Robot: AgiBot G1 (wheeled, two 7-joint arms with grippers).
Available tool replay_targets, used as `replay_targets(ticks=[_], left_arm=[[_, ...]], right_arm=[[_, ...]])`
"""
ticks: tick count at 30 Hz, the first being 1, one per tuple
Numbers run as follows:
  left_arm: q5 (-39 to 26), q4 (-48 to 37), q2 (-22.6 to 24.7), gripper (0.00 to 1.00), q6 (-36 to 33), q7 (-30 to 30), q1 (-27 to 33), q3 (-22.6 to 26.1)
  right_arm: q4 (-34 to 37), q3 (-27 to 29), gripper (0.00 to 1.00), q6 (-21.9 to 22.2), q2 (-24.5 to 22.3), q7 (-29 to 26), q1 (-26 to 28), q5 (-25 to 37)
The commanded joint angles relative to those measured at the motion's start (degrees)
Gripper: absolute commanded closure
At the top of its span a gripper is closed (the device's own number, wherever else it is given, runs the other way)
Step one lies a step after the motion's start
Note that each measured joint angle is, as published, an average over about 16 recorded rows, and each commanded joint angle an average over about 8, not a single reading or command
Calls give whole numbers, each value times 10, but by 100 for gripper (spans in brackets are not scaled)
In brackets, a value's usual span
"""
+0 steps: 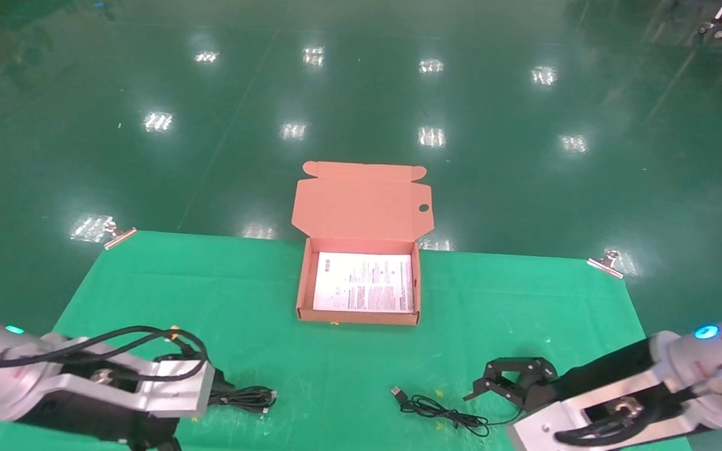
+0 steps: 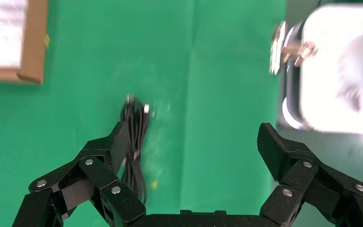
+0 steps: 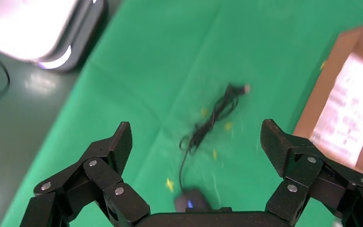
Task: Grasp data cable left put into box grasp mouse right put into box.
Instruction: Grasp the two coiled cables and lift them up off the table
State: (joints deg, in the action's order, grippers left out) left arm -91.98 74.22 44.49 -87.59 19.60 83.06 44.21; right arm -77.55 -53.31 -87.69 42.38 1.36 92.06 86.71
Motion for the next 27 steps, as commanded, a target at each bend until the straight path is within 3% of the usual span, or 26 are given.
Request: replay_targets(ticks=[1,12,27], left_arm=[[-40,5,10,0,6,-1,9,19],[-143,-29,49,0,80,39,-26,51],[-174,-161,99,0,170,22,-50,54]], right_arm=[[0,-19,0,5,9,8,8,28],[1,-65,0,81,49,-31,-30,158],[24,-69,0,157,79,-119,-84,196]])
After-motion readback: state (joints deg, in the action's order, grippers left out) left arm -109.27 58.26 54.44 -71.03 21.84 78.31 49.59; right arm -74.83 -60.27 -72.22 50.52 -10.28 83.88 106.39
